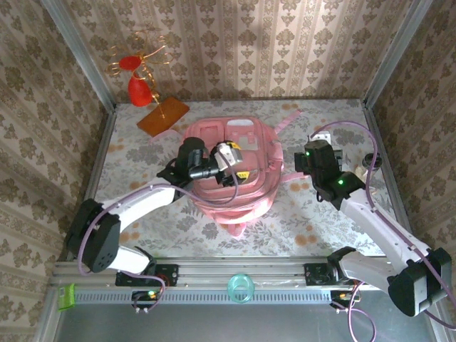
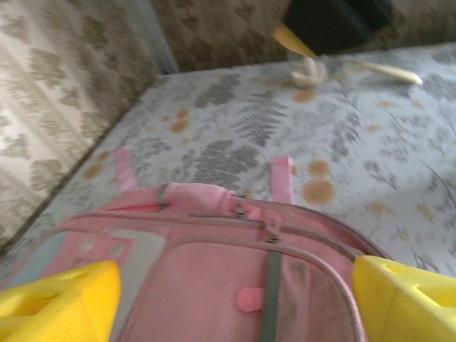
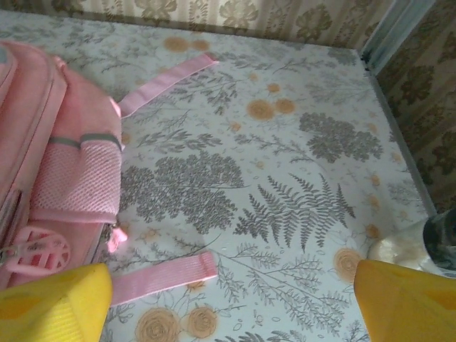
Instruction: Pack books, pencil case, and school supplies into a backpack
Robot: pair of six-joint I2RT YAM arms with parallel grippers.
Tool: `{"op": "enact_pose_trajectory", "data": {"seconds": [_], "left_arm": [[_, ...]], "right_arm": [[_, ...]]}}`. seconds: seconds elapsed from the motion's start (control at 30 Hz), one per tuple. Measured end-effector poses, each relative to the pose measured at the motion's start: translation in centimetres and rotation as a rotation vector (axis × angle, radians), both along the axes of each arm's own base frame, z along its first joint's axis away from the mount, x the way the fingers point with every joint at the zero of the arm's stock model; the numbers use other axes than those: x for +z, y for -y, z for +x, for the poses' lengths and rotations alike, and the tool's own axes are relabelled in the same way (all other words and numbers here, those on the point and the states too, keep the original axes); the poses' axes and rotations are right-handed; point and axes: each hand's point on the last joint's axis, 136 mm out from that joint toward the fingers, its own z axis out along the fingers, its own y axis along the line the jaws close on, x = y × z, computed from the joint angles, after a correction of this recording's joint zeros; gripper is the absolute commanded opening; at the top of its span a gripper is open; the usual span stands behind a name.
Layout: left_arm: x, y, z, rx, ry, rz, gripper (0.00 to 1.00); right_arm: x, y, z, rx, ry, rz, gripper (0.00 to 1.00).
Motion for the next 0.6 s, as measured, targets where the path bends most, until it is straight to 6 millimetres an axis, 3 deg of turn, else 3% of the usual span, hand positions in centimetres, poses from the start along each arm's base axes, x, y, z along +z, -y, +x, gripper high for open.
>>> {"op": "enact_pose_trajectory", "data": {"seconds": [0.13, 0.23, 0.4, 0.53, 0.6], "left_arm": [[0.6, -2.8, 1.7, 0.171, -0.035, -0.072, 0.85], [0.4, -5.7, 3.7, 0.359, -0.054, -0.123, 0.86], [-0.8, -13.5, 6.6, 0.722, -0.081, -0.187, 0.95], [-1.0, -19.5, 6.8, 0.937, -0.062, -0.210, 1.00], [-0.7, -22.4, 6.5, 1.037, -0.037, -0.210, 1.00]], "right_arm": [[2.7, 0.5, 0.5, -0.031, 0.060, 0.004, 1.00], [4.2, 1.1, 0.3, -0.051, 0.102, 0.002, 1.00], [5.7, 3.6, -0.8, -0.121, 0.175, 0.004, 1.00], [2.9, 5.8, -1.7, -0.185, 0.189, -0.007, 1.00], [-0.3, 6.8, -1.7, -0.211, 0.151, -0.020, 1.00]]}}
